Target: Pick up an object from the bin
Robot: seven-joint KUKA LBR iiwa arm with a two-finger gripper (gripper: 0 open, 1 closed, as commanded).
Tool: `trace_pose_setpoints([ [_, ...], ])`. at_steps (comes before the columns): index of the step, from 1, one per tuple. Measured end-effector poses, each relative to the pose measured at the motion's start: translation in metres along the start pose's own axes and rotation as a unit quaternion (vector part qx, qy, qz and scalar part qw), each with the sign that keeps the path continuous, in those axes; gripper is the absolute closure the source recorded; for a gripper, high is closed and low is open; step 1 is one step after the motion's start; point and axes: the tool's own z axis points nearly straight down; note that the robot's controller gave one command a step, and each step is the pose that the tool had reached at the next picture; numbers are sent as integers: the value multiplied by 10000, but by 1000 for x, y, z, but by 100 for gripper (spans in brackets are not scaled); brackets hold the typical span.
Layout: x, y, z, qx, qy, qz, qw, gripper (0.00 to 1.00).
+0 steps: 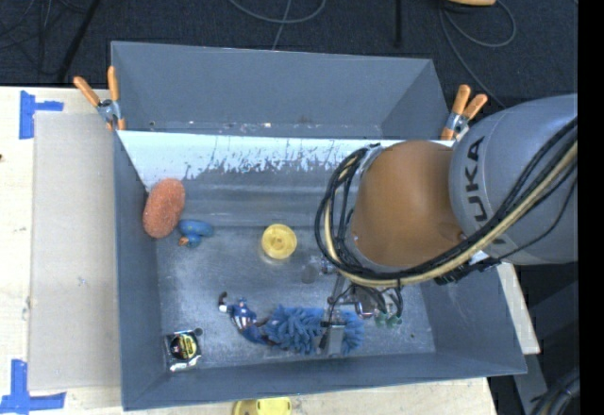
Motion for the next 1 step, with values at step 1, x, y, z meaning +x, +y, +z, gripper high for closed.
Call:
trace_pose_setpoints([
  [1, -2, 0, -4, -2, -37, 11, 10000, 0],
])
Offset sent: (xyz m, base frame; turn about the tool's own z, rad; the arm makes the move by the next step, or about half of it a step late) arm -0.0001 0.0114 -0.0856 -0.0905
